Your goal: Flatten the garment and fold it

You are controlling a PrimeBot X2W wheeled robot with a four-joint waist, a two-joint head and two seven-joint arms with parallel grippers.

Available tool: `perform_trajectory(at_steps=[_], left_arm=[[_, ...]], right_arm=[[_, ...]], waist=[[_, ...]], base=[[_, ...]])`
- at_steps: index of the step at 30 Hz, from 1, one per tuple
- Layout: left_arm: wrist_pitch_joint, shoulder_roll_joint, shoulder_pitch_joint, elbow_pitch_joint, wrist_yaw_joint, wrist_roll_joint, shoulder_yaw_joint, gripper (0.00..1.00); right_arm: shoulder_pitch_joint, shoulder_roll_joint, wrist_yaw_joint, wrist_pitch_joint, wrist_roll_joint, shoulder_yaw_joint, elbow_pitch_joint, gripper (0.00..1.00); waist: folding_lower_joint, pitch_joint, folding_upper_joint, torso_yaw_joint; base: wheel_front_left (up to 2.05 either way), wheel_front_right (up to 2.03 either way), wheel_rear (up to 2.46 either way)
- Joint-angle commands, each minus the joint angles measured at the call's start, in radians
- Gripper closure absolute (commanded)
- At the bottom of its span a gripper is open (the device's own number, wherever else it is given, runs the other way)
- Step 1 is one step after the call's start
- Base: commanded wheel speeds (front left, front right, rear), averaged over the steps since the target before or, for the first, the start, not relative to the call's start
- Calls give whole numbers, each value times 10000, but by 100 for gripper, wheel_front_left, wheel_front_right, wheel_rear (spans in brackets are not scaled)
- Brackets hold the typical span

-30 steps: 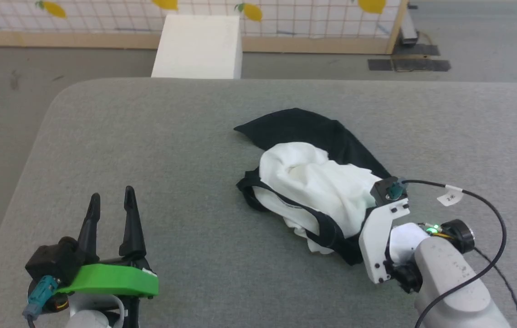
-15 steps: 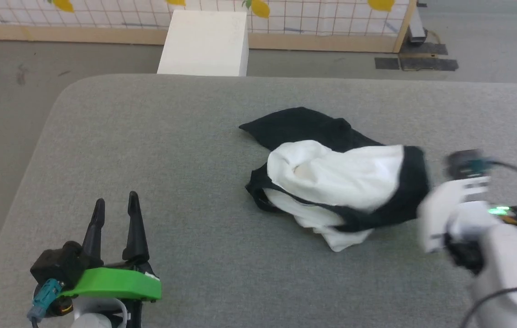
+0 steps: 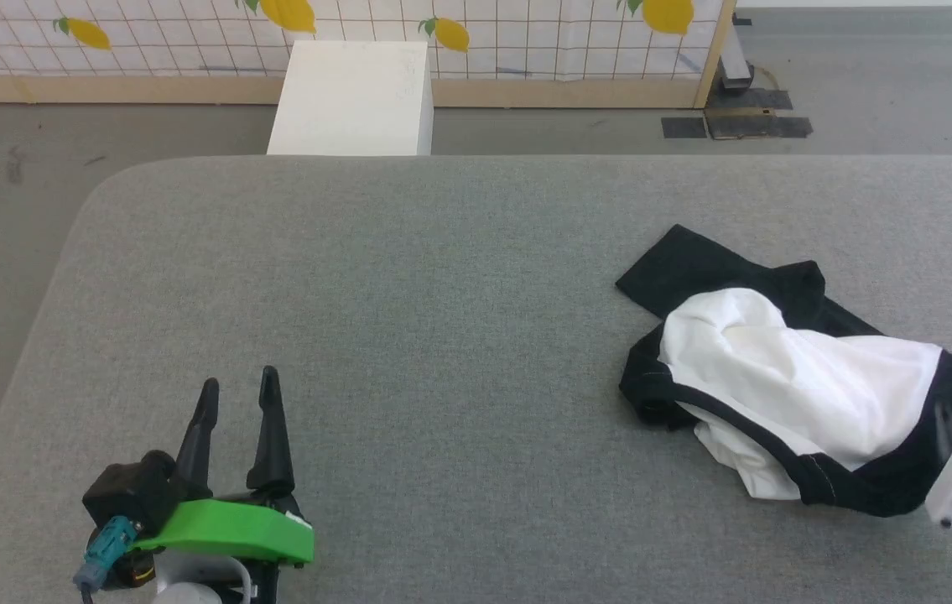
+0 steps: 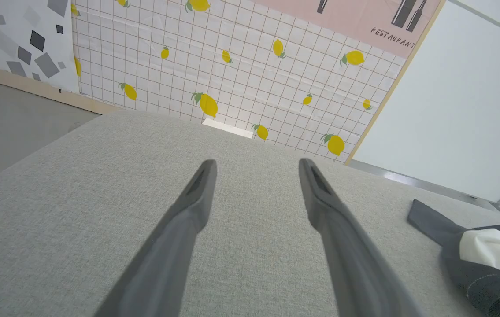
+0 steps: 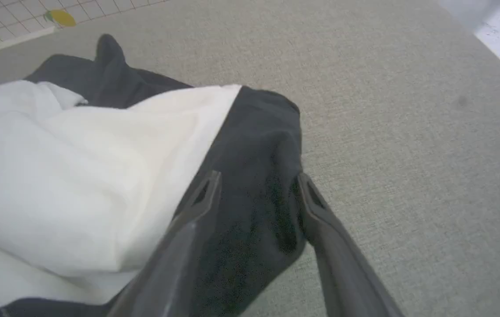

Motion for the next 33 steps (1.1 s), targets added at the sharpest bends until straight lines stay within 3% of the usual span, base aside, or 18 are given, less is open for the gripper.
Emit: perform_trajectory(at_steps=[1, 7, 13, 18, 25, 33], left_arm=[[-37, -45, 81, 40, -56, 133, -28, 0], [-37, -70, 47, 200, -118, -69, -274, 0], [-37, -81, -104, 342, -124, -463, -709, 0], [389, -83, -951, 721, -234, -1095, -1587, 0], [2909, -84, -4032, 2069, -219, -2403, -3361, 0], [6537, -85, -7282, 4190, 573, -2723, -6056, 0]], right_arm=[[-221, 60, -15, -534, 389, -65, -233, 0], [377, 156, -15, -2976, 2160, 299, -934, 0], [1492, 160, -15, -4016, 3228, 1373, -722, 0], [1758, 160, -15, -4414, 3349, 1869, -533, 0], [1320, 161, -15, -4535, 3284, 2101, -487, 0], [830, 161, -15, -4878, 3532, 2379, -14, 0]], waist=[[0, -73, -1, -31], [0, -358, -1, -68], [0, -448, -1, -301], [0, -280, -1, -633], [0, 381, -1, -1385], [0, 1546, -1, -2373]], base=[[0, 0, 0], [0, 0, 0], [0, 0, 0], [0, 0, 0], [0, 0, 0], [0, 0, 0]])
